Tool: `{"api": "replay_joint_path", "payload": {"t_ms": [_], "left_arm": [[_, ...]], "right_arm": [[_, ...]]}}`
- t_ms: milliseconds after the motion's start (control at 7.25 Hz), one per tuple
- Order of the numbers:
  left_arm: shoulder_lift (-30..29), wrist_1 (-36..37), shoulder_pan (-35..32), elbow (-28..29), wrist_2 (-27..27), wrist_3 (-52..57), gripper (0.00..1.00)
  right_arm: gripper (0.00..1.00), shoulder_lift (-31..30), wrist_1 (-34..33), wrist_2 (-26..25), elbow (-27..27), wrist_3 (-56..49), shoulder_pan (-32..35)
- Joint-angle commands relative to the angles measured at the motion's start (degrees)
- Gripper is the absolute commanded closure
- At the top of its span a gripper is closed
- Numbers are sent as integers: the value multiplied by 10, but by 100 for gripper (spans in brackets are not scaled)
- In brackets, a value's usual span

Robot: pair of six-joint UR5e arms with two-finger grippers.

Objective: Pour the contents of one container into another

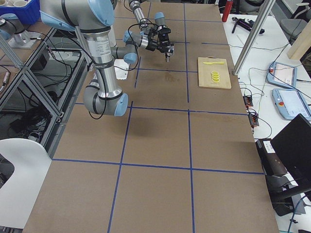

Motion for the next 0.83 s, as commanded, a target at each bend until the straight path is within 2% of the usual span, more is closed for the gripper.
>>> {"api": "replay_joint_path", "payload": {"t_ms": [0, 414, 690], "left_arm": [[1, 0, 0, 0, 0, 0, 100], [1, 0, 0, -1, 0, 0, 100], [1, 0, 0, 0, -1, 0, 100]], "right_arm": [[100, 8, -16, -9, -1, -1, -5], [100, 21, -81, -23, 0, -10, -6], [100, 21, -90, -36, -1, -47, -6]]}}
